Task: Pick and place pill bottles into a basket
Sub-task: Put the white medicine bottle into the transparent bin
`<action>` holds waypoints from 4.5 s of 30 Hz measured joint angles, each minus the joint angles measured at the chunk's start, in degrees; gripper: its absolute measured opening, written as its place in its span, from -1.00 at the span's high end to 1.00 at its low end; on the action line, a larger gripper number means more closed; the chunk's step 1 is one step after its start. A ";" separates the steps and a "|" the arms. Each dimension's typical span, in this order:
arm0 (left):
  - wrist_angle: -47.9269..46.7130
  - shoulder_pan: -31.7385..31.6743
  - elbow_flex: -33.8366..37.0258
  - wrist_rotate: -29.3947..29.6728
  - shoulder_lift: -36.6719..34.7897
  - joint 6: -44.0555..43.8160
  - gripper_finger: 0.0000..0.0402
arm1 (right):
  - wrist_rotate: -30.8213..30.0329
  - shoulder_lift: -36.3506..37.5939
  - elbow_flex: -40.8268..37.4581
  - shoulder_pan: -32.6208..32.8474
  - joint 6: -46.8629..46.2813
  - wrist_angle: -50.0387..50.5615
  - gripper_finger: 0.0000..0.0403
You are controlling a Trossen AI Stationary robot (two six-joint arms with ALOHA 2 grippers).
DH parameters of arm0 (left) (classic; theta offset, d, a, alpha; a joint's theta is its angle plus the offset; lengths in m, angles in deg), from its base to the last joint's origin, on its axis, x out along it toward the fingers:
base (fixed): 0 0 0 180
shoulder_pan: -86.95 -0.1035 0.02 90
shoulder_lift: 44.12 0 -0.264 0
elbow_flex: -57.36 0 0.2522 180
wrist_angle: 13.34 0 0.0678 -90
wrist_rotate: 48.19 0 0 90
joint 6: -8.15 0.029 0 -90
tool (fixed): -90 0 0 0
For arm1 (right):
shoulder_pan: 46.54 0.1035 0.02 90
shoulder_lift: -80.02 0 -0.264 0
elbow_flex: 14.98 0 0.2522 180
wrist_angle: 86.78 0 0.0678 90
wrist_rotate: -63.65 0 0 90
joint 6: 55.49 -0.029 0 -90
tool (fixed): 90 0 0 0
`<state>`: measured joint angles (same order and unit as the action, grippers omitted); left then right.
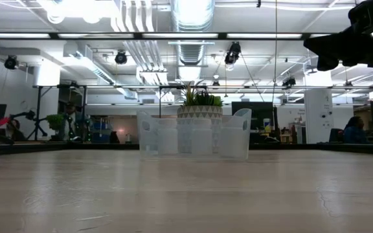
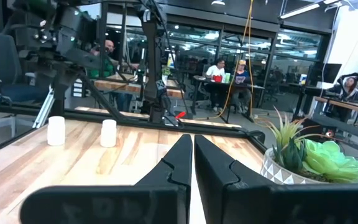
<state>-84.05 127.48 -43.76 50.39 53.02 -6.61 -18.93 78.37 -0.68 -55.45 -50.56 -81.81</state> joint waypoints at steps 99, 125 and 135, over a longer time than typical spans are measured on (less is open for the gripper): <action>8.50 7.10 16.50 -6.25 2.99 -25.10 -0.08 | 0.00 0.00 0.02 0.00 0.00 -0.02 0.96; 8.89 7.10 16.46 -5.04 2.84 -23.40 0.30 | 0.01 0.00 0.02 0.01 0.00 -0.02 0.96; 8.30 4.98 16.15 -3.71 2.77 -14.17 0.27 | 0.02 0.00 0.02 -0.01 0.00 0.00 0.96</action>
<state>-75.75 132.46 -27.61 46.69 55.79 -20.78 -18.91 78.37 -0.66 -55.47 -50.56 -81.82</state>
